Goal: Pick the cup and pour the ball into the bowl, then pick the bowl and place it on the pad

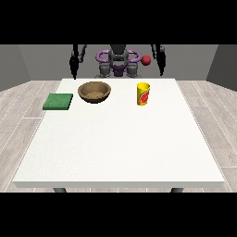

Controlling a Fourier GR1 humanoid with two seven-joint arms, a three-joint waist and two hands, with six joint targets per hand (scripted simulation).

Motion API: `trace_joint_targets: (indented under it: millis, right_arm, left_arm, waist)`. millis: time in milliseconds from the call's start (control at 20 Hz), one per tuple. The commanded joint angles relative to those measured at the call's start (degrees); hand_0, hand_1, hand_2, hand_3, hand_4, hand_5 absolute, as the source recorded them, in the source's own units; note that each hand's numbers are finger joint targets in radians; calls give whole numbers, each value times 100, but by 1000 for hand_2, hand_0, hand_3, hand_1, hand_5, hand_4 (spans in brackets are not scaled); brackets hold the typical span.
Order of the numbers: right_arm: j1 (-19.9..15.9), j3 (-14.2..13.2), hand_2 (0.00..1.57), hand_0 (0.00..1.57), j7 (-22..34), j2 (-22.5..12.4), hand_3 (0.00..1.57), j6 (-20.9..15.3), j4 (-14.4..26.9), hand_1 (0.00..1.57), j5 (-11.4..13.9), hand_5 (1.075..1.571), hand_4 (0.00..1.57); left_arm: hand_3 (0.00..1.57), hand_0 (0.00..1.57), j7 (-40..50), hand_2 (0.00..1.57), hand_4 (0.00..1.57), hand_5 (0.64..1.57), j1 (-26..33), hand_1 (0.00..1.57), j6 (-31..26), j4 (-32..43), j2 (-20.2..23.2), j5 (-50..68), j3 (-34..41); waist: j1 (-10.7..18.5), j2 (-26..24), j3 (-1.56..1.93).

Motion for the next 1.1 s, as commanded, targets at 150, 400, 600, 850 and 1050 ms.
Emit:
trace_joint_targets:
  millis: [150,400,600,850,1050]
  right_arm:
    - [-24,-64,0,0,411,-199,0,22,-481,0,-48,1568,0]
    - [378,-291,0,0,249,263,0,-176,-373,0,-486,1568,0]
    - [178,-663,0,0,-8,-90,0,184,-513,0,-803,1567,0]
    - [-110,-348,0,0,-56,224,0,-95,-519,0,-501,1566,0]
    - [-306,-281,0,0,-907,260,0,152,-139,0,-444,1563,0]
  left_arm:
    - [0,0,373,0,0,1524,-37,0,-75,-534,259,23,62]
    - [0,0,300,0,0,1530,708,0,-162,-1262,-520,1160,-835]
    - [0,0,-114,0,0,1511,672,0,582,-1538,-535,801,-1429]
    - [0,0,-280,0,0,1453,383,0,387,-1707,-538,228,-1157]
    - [0,0,-536,0,0,1376,-508,0,447,-1107,-414,88,-668]
  waist:
    - [-42,-1341,-223]
    - [322,-2100,-299]
    - [201,-1275,-300]
    - [243,-719,-300]
    - [-28,50,-298]
